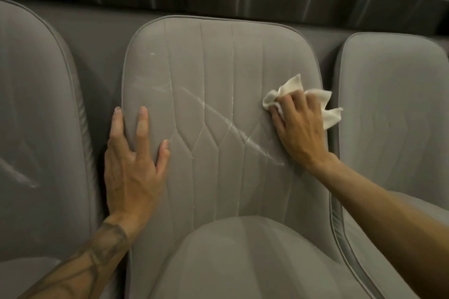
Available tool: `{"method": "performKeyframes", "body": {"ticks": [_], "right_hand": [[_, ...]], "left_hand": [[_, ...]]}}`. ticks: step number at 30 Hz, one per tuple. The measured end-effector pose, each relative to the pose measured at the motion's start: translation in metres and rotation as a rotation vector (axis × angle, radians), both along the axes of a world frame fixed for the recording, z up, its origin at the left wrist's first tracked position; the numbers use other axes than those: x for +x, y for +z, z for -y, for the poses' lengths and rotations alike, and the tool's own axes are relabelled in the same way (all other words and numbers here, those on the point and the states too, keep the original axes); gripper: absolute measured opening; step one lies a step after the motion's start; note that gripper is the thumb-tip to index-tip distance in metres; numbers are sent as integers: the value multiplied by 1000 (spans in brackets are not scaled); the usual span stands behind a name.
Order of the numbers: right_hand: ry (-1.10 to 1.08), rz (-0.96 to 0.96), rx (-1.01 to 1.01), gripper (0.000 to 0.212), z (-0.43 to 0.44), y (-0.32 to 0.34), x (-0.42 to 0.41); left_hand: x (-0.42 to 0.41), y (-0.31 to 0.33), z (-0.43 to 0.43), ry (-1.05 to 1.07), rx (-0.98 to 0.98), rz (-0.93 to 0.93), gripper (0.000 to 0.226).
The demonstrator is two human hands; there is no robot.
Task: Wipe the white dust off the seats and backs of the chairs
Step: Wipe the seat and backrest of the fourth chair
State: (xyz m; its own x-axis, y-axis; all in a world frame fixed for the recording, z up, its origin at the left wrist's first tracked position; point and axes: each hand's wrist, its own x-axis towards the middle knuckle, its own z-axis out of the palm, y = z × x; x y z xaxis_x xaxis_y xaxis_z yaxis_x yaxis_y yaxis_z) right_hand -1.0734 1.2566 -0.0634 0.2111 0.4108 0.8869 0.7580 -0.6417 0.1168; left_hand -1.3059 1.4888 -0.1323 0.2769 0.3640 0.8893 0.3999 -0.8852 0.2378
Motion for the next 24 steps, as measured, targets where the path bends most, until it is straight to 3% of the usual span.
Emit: {"method": "performKeyframes", "body": {"ticks": [3, 7, 10, 15, 21, 24], "right_hand": [[22, 56, -88, 21, 7, 15, 9], [8, 32, 112, 26, -21, 75, 29], [-20, -47, 210, 27, -23, 57, 25], [-8, -46, -3, 20, 19, -14, 5], [-31, -35, 162, 26, -16, 68, 31], [-11, -55, 201, 25, -11, 46, 29]], "left_hand": [[-1, 0, 0, -11, -7, -5, 65], [0, 1, 1, -22, -24, -10, 66], [0, 1, 1, -26, -17, -7, 66], [0, 0, 1, -36, -12, 1, 65], [0, 0, 1, -27, -7, 5, 63], [0, -2, -1, -22, 7, 1, 62]]}}
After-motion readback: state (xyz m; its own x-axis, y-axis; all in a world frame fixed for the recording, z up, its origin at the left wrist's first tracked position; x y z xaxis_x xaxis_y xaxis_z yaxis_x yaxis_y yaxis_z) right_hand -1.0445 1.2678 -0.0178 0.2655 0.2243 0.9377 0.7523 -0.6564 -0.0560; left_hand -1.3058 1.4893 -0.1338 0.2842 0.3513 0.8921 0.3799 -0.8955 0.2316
